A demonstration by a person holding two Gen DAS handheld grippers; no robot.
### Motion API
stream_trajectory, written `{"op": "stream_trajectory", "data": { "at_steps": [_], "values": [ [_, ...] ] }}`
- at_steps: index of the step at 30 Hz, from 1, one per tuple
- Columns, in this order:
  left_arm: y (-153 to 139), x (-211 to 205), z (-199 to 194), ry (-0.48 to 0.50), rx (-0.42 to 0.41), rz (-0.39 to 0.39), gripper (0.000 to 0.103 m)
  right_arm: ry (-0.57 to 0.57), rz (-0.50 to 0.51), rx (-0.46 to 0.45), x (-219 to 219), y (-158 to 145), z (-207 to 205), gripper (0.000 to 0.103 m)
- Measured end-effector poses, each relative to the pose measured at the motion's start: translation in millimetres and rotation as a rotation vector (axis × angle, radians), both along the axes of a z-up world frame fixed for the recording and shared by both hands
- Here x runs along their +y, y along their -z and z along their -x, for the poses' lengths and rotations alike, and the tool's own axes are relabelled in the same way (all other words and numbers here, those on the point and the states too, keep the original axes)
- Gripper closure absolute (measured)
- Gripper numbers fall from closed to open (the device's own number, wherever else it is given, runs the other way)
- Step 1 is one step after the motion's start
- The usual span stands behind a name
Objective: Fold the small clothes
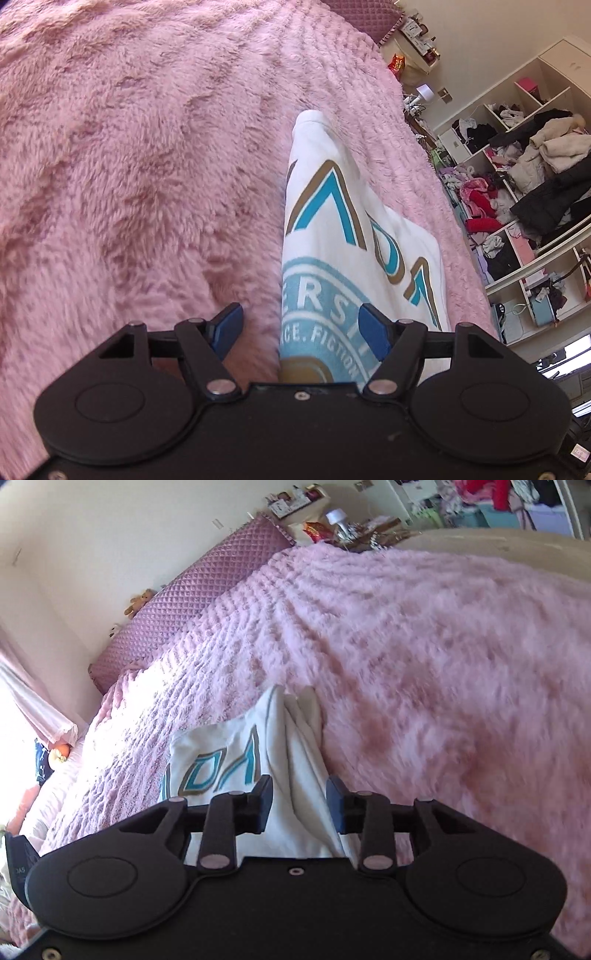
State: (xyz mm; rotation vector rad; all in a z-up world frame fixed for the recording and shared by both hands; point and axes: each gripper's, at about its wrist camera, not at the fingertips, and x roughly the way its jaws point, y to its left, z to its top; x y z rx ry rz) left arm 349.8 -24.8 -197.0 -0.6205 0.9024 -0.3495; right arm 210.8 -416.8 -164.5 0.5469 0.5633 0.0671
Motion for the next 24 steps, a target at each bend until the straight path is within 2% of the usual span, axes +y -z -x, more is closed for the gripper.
{"op": "stream_trajectory", "data": {
  "at_steps": [5,10,13,15,16,19,21,23,24],
  "values": [
    [-4,-10,-54,0.014,-0.019,-0.009,0.034,-0.069,0.116,0.006,8,-1,-91,0.070],
    [4,-14,-84,0.004,0.014,0.034,0.034,-0.103,0.181,0.019,20,4,-140,0.070],
    [10,-13,-91,-0.007,0.027,0.068,0.034,-0.125,0.192,0.046,27,11,-155,0.071],
    [8,-16,-93,-0.011,0.026,0.076,0.034,-0.117,0.201,0.035,30,11,-152,0.096],
    [6,-18,-93,-0.011,0.022,0.078,0.034,-0.101,0.208,0.003,30,4,-146,0.100],
    [1,-26,-97,0.004,0.004,0.076,0.033,-0.041,0.211,-0.035,22,-4,-136,0.101],
    [3,-30,-101,0.016,0.006,0.072,0.033,-0.002,0.220,0.006,16,5,-140,0.102],
    [7,-34,-103,0.016,0.013,0.057,0.032,-0.033,0.186,0.076,13,25,-151,0.101],
    [9,-35,-103,0.015,0.008,0.048,0.031,-0.034,0.186,0.086,11,34,-153,0.097]
  ]
}}
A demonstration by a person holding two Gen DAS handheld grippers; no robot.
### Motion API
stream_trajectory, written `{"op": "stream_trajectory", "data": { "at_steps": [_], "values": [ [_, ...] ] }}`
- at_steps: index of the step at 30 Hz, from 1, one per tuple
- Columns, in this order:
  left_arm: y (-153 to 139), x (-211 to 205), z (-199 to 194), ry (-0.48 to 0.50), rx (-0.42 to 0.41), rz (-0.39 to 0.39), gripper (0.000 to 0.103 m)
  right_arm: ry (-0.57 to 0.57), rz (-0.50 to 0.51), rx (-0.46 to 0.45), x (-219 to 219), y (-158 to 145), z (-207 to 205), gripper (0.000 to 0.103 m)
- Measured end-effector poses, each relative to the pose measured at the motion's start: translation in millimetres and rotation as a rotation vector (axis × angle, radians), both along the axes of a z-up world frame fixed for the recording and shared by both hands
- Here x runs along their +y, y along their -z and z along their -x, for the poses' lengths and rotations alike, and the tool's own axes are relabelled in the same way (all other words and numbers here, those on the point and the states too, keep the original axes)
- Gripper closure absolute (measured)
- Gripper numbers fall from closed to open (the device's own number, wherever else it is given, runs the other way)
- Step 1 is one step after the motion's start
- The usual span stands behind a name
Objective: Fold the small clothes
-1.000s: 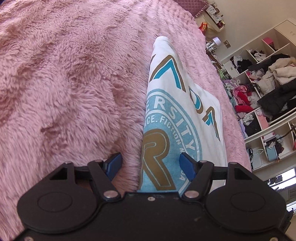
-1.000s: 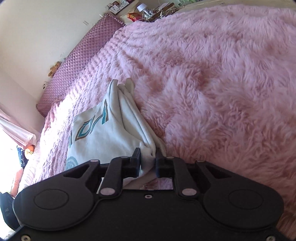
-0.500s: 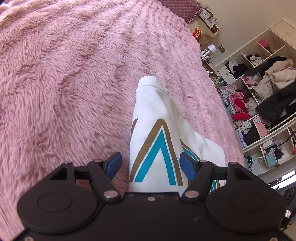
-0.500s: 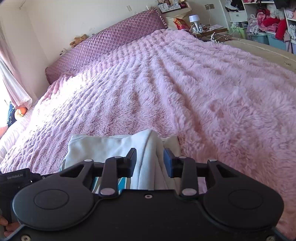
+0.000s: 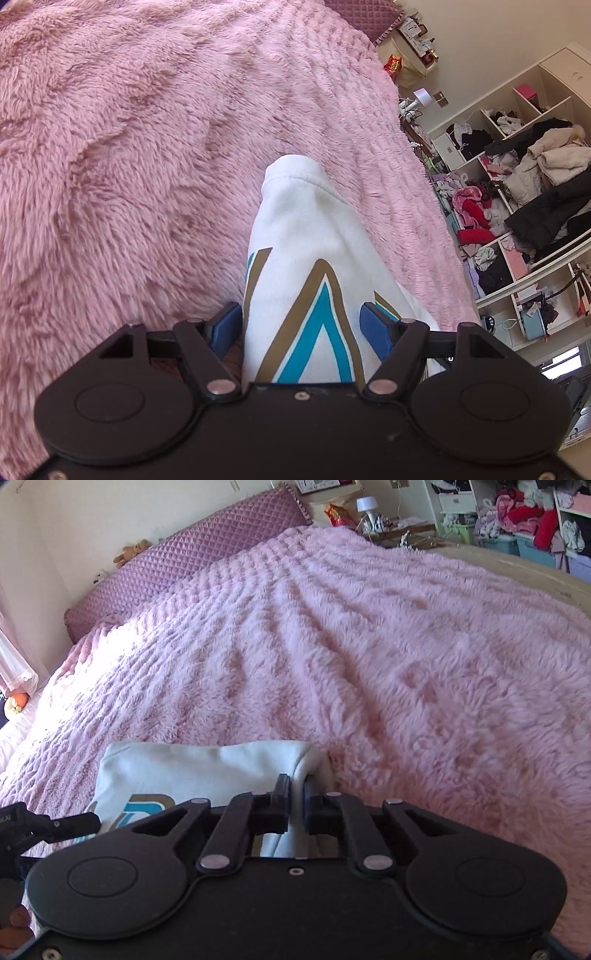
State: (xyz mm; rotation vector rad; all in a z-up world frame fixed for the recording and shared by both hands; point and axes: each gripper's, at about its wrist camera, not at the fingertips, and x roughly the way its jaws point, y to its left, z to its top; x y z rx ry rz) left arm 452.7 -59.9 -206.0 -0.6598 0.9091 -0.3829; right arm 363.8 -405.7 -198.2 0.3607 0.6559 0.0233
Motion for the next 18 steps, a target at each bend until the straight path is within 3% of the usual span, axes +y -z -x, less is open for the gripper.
{"op": "stream_trajectory", "data": {
  "at_steps": [3,5,8,12,18],
  "values": [
    [3,-2,-2,0.010,-0.016,-0.024,0.030,0.028,-0.048,-0.010,-10,4,5,0.070],
    [-1,2,-1,0.017,-0.001,-0.025,0.030,0.035,-0.072,-0.021,-17,-6,18,0.061],
    [-13,13,23,0.063,-0.016,-0.046,0.030,-0.033,-0.090,-0.058,-23,-26,59,0.061],
    [-13,27,76,0.135,0.008,-0.061,0.030,-0.093,-0.034,-0.027,-23,-37,121,0.061],
    [9,40,148,0.171,0.132,0.038,0.030,-0.065,-0.060,0.052,-18,-22,181,0.061]
  ]
}}
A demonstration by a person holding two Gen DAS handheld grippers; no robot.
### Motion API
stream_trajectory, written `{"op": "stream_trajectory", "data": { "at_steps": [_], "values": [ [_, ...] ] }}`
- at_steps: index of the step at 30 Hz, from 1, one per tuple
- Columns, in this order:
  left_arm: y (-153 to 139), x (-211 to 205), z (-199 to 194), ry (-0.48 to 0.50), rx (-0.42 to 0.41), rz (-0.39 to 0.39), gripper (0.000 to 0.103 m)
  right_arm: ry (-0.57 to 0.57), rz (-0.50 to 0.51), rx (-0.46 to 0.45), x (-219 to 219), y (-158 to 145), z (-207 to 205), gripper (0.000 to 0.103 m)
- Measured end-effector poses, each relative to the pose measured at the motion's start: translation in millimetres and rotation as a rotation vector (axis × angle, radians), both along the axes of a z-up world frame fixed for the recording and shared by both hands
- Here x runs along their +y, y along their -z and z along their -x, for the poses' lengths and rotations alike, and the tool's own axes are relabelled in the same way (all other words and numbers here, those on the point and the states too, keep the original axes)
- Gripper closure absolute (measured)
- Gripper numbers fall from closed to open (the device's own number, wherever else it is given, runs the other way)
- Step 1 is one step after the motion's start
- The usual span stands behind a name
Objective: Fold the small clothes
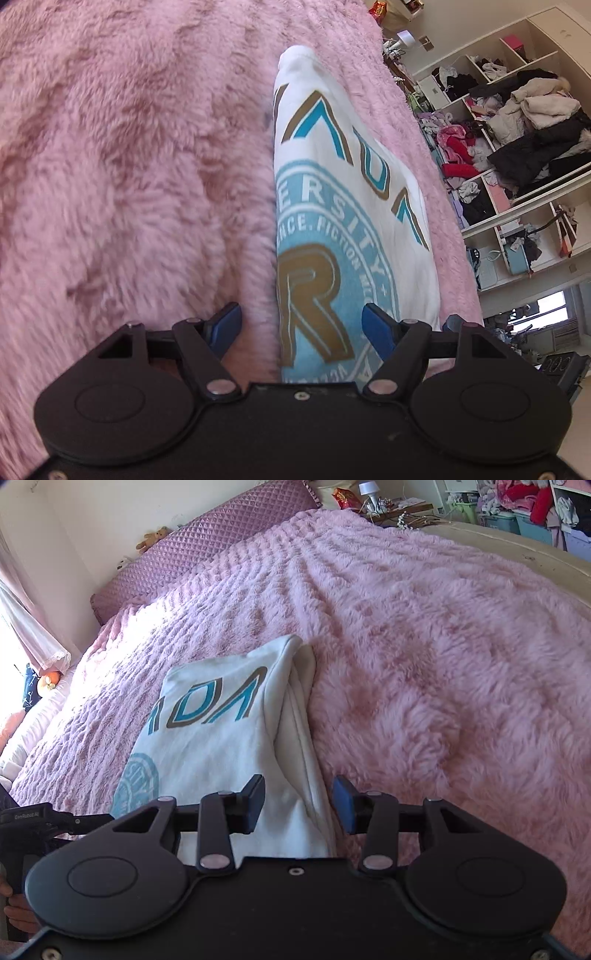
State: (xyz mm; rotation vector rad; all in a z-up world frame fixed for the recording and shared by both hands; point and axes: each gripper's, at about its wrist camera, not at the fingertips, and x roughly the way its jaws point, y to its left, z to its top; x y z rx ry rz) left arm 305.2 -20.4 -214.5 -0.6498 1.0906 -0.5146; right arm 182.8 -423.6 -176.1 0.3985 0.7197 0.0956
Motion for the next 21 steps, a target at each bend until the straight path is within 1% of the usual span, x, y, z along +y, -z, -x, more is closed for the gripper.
{"op": "stream_trajectory", "data": {
  "at_steps": [3,5,6,7,8,9,10,11,13,14,17,19,20,21],
  "values": [
    [6,2,16,-0.020,0.023,0.045,0.030,0.019,0.007,0.027,4,11,9,0.062],
    [10,1,18,-0.016,0.053,0.083,0.031,0.015,0.000,0.021,6,12,11,0.068],
    [10,0,18,-0.011,0.068,0.084,0.037,0.028,0.018,0.015,9,11,12,0.071],
    [9,-3,18,-0.007,0.076,0.064,0.038,0.028,0.038,0.010,12,9,12,0.074],
    [7,-7,22,-0.002,0.067,0.044,0.050,0.029,0.052,0.006,14,7,12,0.081],
    [3,-8,23,0.008,0.048,0.043,0.084,0.033,0.058,0.003,14,5,13,0.087],
    [1,-7,22,0.009,0.052,0.041,0.088,0.036,0.050,-0.005,13,2,15,0.087],
    [0,-4,23,0.000,0.054,0.047,0.089,0.036,0.034,-0.021,12,-2,18,0.089],
    [2,3,25,-0.007,0.045,0.065,0.090,0.038,0.038,-0.024,10,-3,21,0.091],
    [4,5,27,-0.005,0.042,0.054,0.090,0.039,0.042,-0.008,10,0,21,0.092],
    [16,2,30,0.036,0.019,-0.032,0.085,0.043,0.062,0.033,12,20,18,0.094],
    [23,2,30,0.042,0.020,-0.041,0.083,0.047,0.072,0.037,13,28,18,0.094],
    [22,3,29,0.039,0.028,-0.038,0.082,0.049,0.073,0.038,13,27,18,0.093],
    [19,4,29,0.039,0.032,-0.040,0.079,0.052,0.072,0.040,12,25,18,0.091]
  ]
}}
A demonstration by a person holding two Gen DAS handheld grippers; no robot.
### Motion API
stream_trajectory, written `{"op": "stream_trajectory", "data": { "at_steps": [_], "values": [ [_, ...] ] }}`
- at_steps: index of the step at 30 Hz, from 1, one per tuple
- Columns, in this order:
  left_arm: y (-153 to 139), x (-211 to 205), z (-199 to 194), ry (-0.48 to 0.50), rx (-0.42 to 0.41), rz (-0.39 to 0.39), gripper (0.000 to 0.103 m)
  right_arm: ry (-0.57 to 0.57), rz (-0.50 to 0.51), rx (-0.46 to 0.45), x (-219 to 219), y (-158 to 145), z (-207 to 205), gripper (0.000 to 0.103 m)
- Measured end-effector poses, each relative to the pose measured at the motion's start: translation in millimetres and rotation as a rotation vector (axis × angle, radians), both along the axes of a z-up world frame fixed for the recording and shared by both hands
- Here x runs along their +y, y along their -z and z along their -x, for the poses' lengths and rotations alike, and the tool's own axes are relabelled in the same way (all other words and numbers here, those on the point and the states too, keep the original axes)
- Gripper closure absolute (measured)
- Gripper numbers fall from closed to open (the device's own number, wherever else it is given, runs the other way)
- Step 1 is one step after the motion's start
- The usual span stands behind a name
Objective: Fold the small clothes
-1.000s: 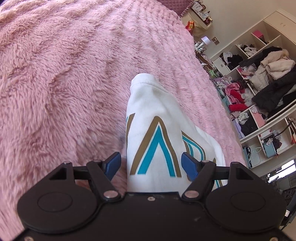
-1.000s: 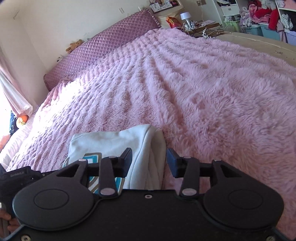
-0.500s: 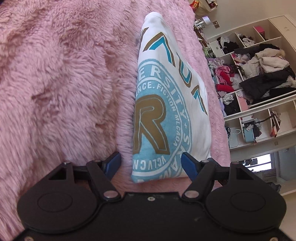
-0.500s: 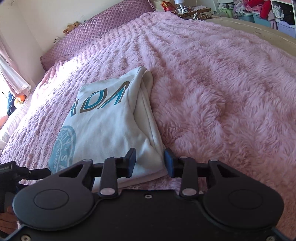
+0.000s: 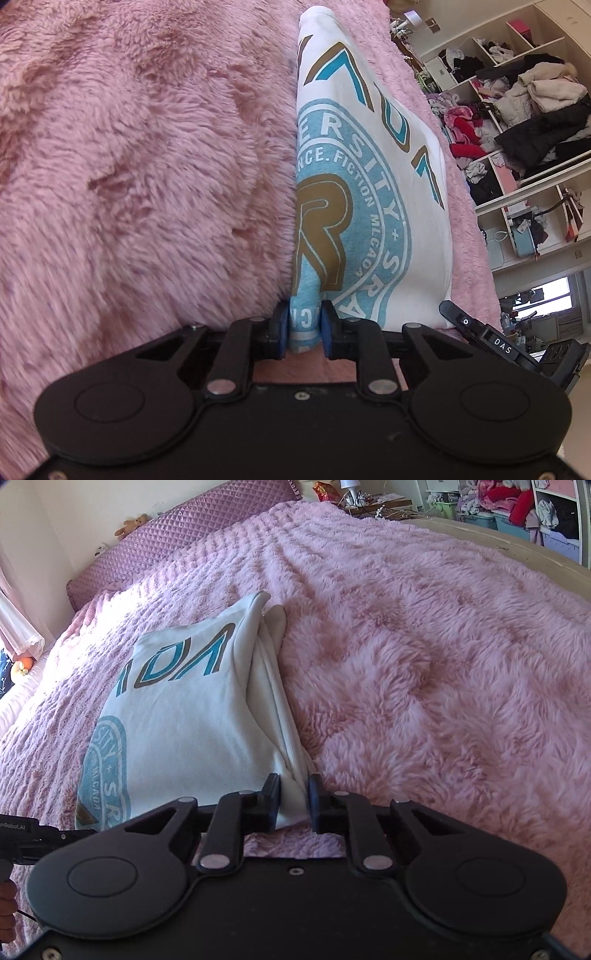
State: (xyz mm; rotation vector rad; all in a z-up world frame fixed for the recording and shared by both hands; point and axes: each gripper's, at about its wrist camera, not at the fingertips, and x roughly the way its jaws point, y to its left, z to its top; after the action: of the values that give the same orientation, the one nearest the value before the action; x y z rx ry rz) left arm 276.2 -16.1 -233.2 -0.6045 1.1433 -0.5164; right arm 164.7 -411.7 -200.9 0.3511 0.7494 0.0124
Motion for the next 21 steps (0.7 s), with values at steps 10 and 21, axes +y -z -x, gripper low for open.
{"op": "stream_trajectory", "data": {
  "at_steps": [10,21],
  "values": [
    [-81,-19,-12,-0.006,-0.202,-0.054,0.053,-0.151,0.162,-0.225,45,-63,-6,0.069],
    [-45,-54,-39,0.070,-0.167,-0.108,0.049,-0.195,0.215,-0.076,58,-13,-31,0.075]
  ]
}}
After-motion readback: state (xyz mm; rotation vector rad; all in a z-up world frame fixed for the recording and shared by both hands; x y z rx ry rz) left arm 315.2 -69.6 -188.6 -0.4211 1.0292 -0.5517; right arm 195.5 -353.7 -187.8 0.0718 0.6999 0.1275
